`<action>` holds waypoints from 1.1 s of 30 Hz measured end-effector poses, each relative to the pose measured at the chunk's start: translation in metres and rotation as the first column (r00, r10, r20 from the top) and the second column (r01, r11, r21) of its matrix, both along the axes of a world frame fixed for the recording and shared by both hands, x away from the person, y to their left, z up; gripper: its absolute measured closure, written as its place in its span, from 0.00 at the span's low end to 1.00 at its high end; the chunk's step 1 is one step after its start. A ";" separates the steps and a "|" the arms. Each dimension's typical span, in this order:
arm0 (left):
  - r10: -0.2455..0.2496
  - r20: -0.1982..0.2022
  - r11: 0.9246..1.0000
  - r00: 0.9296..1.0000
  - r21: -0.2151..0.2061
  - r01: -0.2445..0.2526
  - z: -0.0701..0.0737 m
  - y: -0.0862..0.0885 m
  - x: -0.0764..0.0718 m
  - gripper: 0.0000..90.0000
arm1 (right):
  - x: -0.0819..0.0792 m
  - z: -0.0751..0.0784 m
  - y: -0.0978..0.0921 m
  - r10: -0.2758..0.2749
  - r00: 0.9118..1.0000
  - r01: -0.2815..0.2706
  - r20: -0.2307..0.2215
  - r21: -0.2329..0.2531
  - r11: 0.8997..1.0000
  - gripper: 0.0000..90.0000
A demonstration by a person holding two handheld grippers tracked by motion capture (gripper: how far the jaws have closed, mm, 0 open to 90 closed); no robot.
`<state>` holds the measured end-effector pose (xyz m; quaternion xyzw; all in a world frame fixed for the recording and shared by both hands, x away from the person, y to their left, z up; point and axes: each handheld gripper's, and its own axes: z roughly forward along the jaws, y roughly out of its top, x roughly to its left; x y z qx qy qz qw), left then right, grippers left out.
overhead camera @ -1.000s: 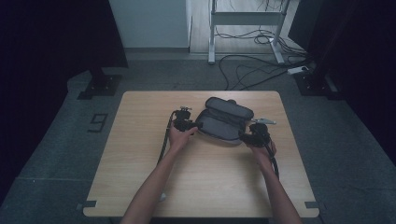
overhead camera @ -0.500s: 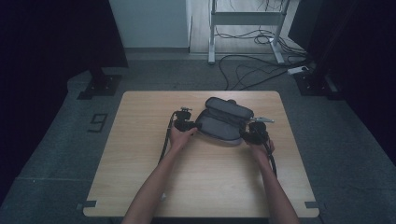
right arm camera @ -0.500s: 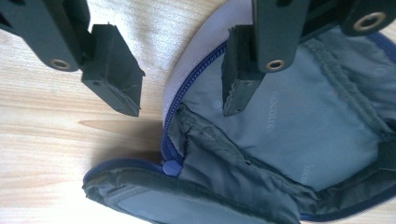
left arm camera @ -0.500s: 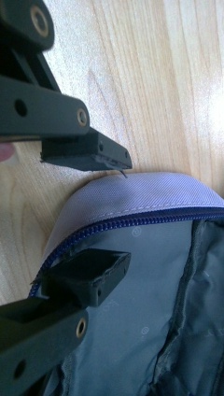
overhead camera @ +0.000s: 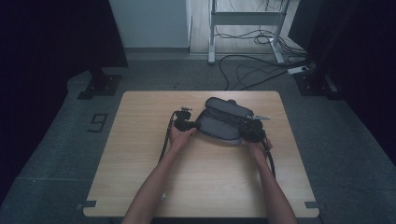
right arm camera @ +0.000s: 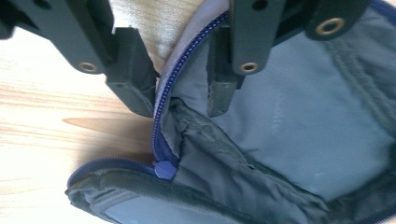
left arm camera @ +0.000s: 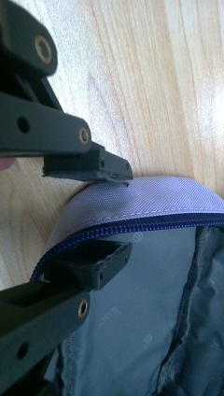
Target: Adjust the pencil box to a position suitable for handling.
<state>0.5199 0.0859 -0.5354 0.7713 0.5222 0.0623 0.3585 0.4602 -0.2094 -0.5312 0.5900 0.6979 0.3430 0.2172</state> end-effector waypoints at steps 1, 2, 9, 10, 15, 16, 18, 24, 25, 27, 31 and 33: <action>0.000 -0.001 1.000 1.000 0.002 0.000 0.000 0.001 0.000 0.69 | 0.000 -0.001 0.000 -0.006 1.000 0.006 -0.001 -0.006 1.000 0.74; 0.001 -0.003 1.000 1.000 0.003 -0.001 0.000 0.001 0.000 0.71 | 0.000 -0.001 0.000 -0.012 1.000 0.012 -0.004 -0.006 1.000 0.76; 0.010 -0.032 1.000 0.999 0.016 -0.009 0.002 0.004 0.001 0.82 | 0.001 -0.003 -0.005 -0.024 0.999 0.024 -0.022 0.031 0.999 0.93; 0.011 -0.037 1.000 0.999 0.013 -0.010 0.002 0.004 0.002 0.83 | 0.001 -0.003 -0.005 -0.021 1.000 0.022 -0.019 0.034 0.999 0.94; 0.009 -0.048 1.000 0.999 0.014 -0.008 0.004 0.008 0.003 0.86 | -0.003 0.003 -0.003 -0.008 1.000 0.008 0.009 0.030 1.000 0.95; 0.007 -0.050 1.000 0.999 0.016 -0.006 0.004 0.009 0.003 0.87 | -0.004 0.005 -0.002 -0.004 1.000 0.003 0.015 0.031 1.000 0.95; 0.009 -0.042 1.000 0.999 0.013 -0.009 0.006 0.013 0.003 0.88 | -0.006 0.009 0.000 0.008 1.000 -0.009 0.026 0.035 0.999 0.95; 0.008 -0.030 1.000 1.000 -0.011 -0.008 0.019 0.026 -0.001 0.88 | -0.013 0.020 0.009 0.040 0.997 -0.043 0.064 0.031 0.999 0.95; 0.004 -0.025 1.000 1.000 -0.010 -0.004 0.022 0.027 -0.002 0.88 | -0.014 0.021 0.010 0.043 0.997 -0.045 0.070 0.032 0.998 0.95; 0.000 -0.014 1.000 1.000 -0.012 0.000 0.027 0.029 -0.006 0.88 | -0.016 0.024 0.011 0.046 0.996 -0.049 0.074 0.035 0.998 0.95; -0.007 0.005 1.000 1.000 -0.007 0.007 0.033 0.033 -0.012 0.88 | -0.019 0.028 0.013 0.046 0.995 -0.049 0.090 0.041 0.998 0.95; -0.008 0.007 1.000 1.000 -0.012 0.008 0.035 0.035 -0.014 0.88 | -0.020 0.030 0.015 0.051 0.994 -0.055 0.097 0.042 0.998 0.95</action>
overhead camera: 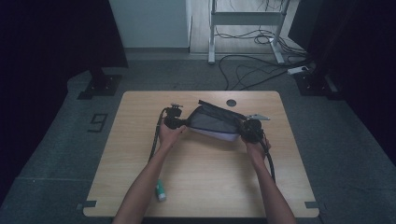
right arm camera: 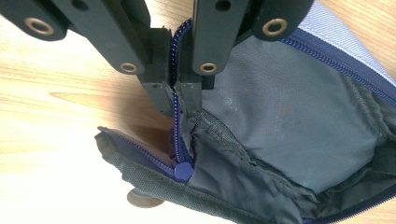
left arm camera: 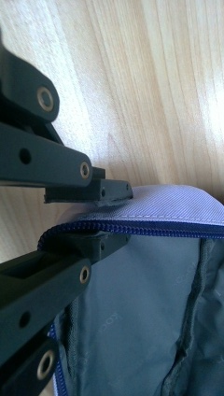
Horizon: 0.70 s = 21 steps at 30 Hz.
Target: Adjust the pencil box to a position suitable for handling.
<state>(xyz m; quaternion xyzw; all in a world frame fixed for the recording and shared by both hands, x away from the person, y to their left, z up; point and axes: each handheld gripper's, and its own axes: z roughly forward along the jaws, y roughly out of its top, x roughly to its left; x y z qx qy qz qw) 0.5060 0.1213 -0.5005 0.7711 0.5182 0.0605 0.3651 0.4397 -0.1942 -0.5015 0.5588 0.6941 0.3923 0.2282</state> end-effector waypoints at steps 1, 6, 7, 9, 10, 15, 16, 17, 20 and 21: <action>0.001 0.002 1.000 1.000 -0.002 -0.001 0.001 0.001 -0.001 0.88 | -0.001 0.001 0.001 0.003 1.000 -0.003 0.002 0.001 1.000 0.95; 0.005 0.017 1.000 1.000 -0.006 -0.005 0.007 0.009 -0.005 0.88 | -0.003 0.004 0.006 0.019 1.000 -0.019 0.008 0.001 1.000 0.95; 0.006 0.022 1.000 1.000 -0.005 -0.006 0.008 0.010 -0.005 0.88 | -0.004 0.004 0.007 0.023 1.000 -0.023 0.011 0.002 1.000 0.95; 0.007 0.028 1.000 1.000 -0.002 -0.007 0.011 0.013 -0.007 0.88 | -0.005 0.005 0.010 0.028 0.999 -0.028 0.019 0.000 1.000 0.95; 0.010 0.031 1.000 0.999 -0.004 -0.010 0.012 0.014 -0.008 0.88 | -0.005 0.006 0.012 0.030 0.999 -0.030 0.021 -0.001 1.000 0.95; 0.008 0.044 1.000 0.999 -0.012 -0.007 0.017 0.019 -0.012 0.88 | -0.007 0.009 0.015 0.039 0.999 -0.039 0.033 0.002 0.999 0.95; 0.009 0.044 1.000 0.999 -0.015 -0.008 0.018 0.020 -0.013 0.88 | -0.007 0.009 0.016 0.039 0.999 -0.039 0.035 0.001 0.999 0.95; 0.008 0.045 1.000 0.999 -0.018 -0.007 0.018 0.021 -0.013 0.88 | -0.008 0.010 0.016 0.042 0.998 -0.042 0.037 0.001 0.999 0.95; 0.009 0.047 1.000 0.999 -0.023 -0.008 0.020 0.022 -0.014 0.88 | -0.009 0.012 0.017 0.044 0.998 -0.044 0.043 0.000 0.999 0.95; 0.009 0.049 1.000 0.999 -0.024 -0.008 0.020 0.023 -0.015 0.88 | -0.009 0.012 0.018 0.046 0.998 -0.046 0.045 -0.001 0.999 0.95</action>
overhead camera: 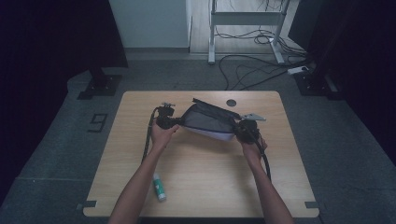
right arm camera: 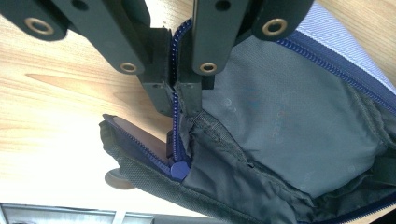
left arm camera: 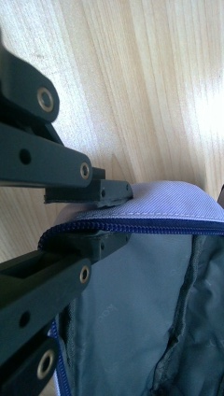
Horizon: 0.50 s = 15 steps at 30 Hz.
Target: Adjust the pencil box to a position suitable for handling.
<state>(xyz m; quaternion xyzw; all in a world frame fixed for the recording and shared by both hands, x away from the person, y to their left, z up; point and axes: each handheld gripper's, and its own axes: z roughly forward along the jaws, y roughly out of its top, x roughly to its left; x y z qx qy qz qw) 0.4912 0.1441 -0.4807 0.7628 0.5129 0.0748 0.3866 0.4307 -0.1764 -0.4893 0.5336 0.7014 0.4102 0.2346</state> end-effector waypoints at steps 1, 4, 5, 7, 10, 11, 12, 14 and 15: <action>0.000 0.000 1.000 1.000 0.001 0.000 0.000 0.001 0.000 0.88 | 0.000 0.001 0.000 0.000 1.000 0.000 0.003 -0.002 1.000 0.95; 0.001 -0.002 1.000 1.000 -0.008 -0.001 0.000 0.002 -0.001 0.88 | -0.001 0.002 0.002 0.003 1.000 -0.003 0.008 -0.002 1.000 0.95; 0.002 -0.004 1.000 1.000 -0.010 -0.002 0.000 0.002 -0.002 0.88 | -0.001 0.002 0.002 0.003 1.000 -0.003 0.007 -0.001 1.000 0.95; 0.003 -0.006 1.000 1.000 -0.011 -0.003 0.000 0.003 -0.003 0.88 | -0.002 0.003 0.002 0.005 1.000 -0.005 0.010 -0.001 1.000 0.95; -0.001 -0.004 1.000 1.000 -0.017 0.001 0.000 0.004 -0.006 0.88 | -0.003 0.004 0.002 0.010 1.000 -0.010 0.010 -0.002 1.000 0.95; -0.002 -0.001 1.000 1.000 -0.024 0.002 0.000 0.004 -0.007 0.88 | -0.003 0.005 0.002 0.010 1.000 -0.010 0.011 -0.002 1.000 0.95; -0.004 0.002 1.000 1.000 -0.028 0.004 0.001 0.005 -0.008 0.88 | -0.004 0.006 0.002 0.012 1.000 -0.012 0.015 -0.005 1.000 0.95; -0.008 0.005 0.999 1.000 -0.032 0.008 0.002 0.004 -0.010 0.88 | -0.006 0.008 0.001 0.014 1.000 -0.014 0.025 -0.006 1.000 0.95; -0.009 0.006 0.999 1.000 -0.034 0.009 0.003 0.004 -0.011 0.88 | -0.006 0.010 0.001 0.013 1.000 -0.013 0.028 -0.004 1.000 0.95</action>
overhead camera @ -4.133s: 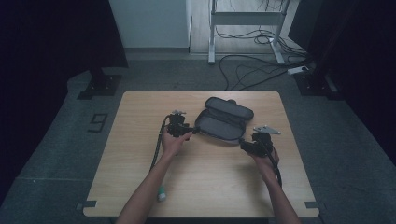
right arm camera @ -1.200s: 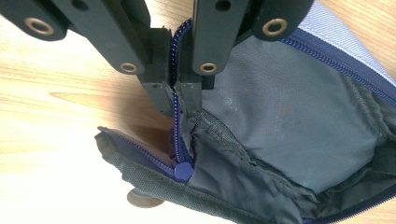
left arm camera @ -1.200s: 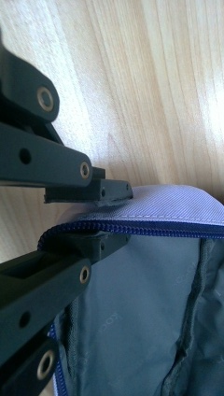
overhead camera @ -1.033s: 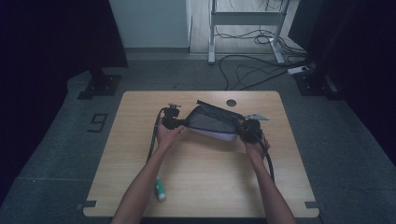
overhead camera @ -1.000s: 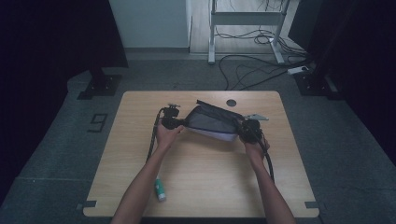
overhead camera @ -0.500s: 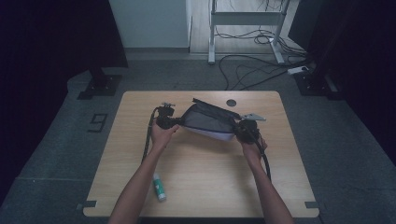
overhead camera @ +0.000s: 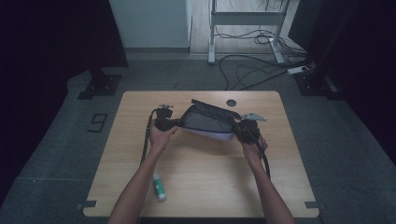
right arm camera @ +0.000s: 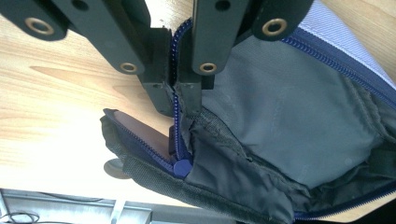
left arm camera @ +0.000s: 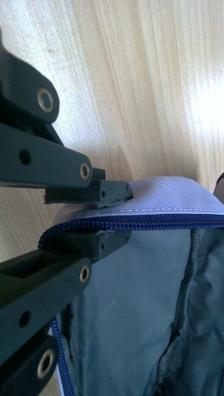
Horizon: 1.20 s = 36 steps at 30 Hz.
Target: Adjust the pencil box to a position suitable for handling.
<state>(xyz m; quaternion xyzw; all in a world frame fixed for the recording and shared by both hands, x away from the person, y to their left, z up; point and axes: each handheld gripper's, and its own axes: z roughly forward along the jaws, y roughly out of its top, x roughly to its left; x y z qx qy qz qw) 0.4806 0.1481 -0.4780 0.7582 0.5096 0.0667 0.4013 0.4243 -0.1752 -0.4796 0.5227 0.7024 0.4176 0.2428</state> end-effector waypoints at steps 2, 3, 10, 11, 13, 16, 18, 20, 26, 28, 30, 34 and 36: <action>-0.003 0.003 1.000 1.000 0.002 0.003 0.001 0.000 -0.001 0.88 | -0.001 0.003 0.000 0.001 1.000 -0.001 0.003 -0.002 1.000 0.95; -0.002 0.004 1.000 1.000 0.000 0.002 0.002 0.000 -0.002 0.88 | -0.002 0.004 0.000 0.001 1.000 -0.001 0.006 0.000 1.000 0.95; -0.009 0.007 1.000 1.000 0.000 0.009 0.005 0.003 -0.007 0.89 | -0.005 0.009 0.002 0.014 1.000 -0.014 0.016 -0.004 1.000 0.95; -0.009 0.006 1.000 1.000 -0.003 0.009 0.005 0.004 -0.008 0.89 | -0.005 0.009 0.002 0.016 1.000 -0.016 0.015 -0.006 1.000 0.95; -0.012 0.009 1.000 1.000 -0.002 0.012 0.006 0.005 -0.010 0.89 | -0.005 0.010 0.003 0.019 1.000 -0.019 0.018 -0.002 1.000 0.95; -0.015 0.012 1.000 1.000 0.001 0.015 0.007 0.007 -0.012 0.89 | -0.007 0.010 0.004 0.024 1.000 -0.024 0.020 0.000 1.000 0.95; -0.014 0.013 1.000 1.000 0.000 0.014 0.008 0.009 -0.014 0.89 | -0.008 0.011 0.005 0.028 0.999 -0.028 0.022 0.003 1.000 0.95; -0.016 0.015 1.000 1.000 0.000 0.016 0.008 0.011 -0.016 0.89 | -0.008 0.011 0.006 0.034 0.999 -0.034 0.022 0.003 0.999 0.95; -0.022 0.012 1.000 1.000 -0.005 0.022 0.006 0.014 -0.021 0.89 | -0.012 0.013 0.009 0.044 0.999 -0.044 0.027 0.004 0.999 0.95; -0.022 0.008 1.000 1.000 -0.009 0.022 0.005 0.015 -0.022 0.89 | -0.014 0.013 0.009 0.047 0.998 -0.047 0.029 0.005 0.999 0.95; -0.023 0.006 1.000 1.000 -0.008 0.023 0.004 0.016 -0.022 0.89 | -0.015 0.013 0.010 0.051 0.998 -0.051 0.034 0.003 0.999 0.95; -0.017 0.004 1.000 1.000 -0.012 0.017 0.002 0.018 -0.025 0.89 | -0.018 0.011 0.012 0.056 0.998 -0.057 0.030 0.002 0.998 0.95; -0.020 -0.001 1.000 1.000 -0.011 0.020 0.001 0.020 -0.026 0.89 | -0.019 0.010 0.013 0.061 0.998 -0.061 0.030 0.005 0.998 0.95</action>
